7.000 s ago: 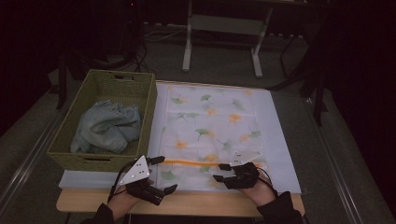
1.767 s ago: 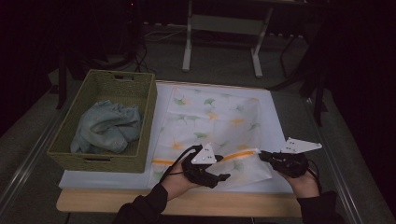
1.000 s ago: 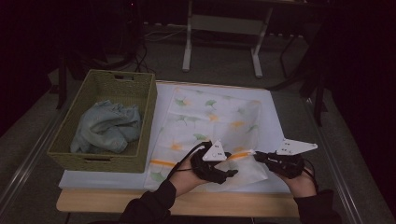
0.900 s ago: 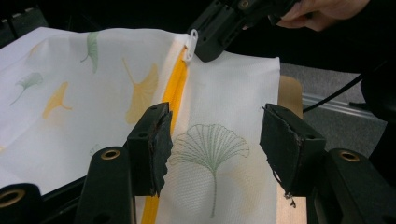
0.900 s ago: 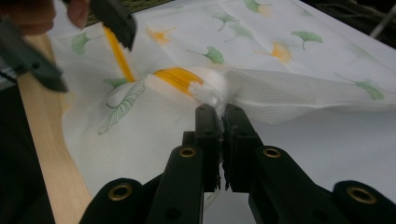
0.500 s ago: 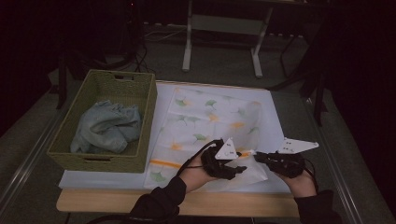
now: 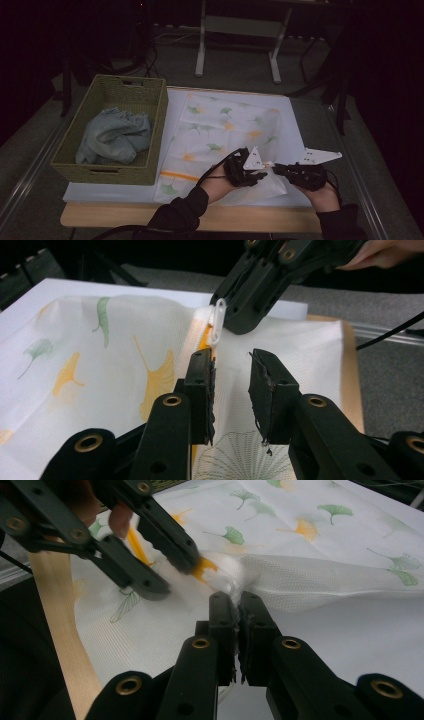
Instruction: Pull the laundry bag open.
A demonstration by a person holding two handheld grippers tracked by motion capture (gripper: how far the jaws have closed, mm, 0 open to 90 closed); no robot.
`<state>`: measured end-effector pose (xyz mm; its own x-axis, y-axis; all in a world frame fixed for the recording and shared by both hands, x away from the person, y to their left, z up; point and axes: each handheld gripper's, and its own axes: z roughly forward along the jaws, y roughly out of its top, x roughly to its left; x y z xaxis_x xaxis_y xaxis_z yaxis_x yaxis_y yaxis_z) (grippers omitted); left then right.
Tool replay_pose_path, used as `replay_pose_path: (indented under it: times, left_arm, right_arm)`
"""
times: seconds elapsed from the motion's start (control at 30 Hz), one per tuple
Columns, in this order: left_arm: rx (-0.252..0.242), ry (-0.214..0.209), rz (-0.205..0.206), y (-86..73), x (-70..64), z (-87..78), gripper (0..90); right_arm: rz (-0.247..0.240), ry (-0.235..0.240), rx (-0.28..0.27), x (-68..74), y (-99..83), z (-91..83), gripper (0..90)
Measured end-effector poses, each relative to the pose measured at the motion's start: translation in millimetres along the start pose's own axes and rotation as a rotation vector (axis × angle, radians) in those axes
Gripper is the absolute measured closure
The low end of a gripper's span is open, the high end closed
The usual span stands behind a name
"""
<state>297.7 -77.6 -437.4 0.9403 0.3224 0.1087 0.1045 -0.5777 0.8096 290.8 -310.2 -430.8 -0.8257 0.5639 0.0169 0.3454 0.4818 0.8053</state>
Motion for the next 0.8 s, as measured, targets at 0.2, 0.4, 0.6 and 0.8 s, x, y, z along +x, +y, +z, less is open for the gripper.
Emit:
replay_pose_path:
  times: [0.2,0.4,0.6,0.8]
  left_arm:
    - [0.014,-0.01,-0.015,-0.9,1.0,1.4,71.3]
    - [0.018,-0.01,-0.026,-1.4,-0.4,3.7,71.3]
    - [0.028,-0.019,-0.025,-1.5,-0.4,4.0,71.2]
    - [0.033,-0.036,-0.037,-1.2,-2.5,4.4,63.9]
  right_arm:
    - [-0.011,0.012,-0.003,1.7,0.3,1.1,85.7]
    - [-0.034,0.022,-0.006,5.2,1.8,0.9,85.6]
    - [-0.048,0.036,-0.006,6.8,1.7,1.2,85.6]
    - [-0.058,0.027,-0.001,7.1,1.7,1.7,85.6]
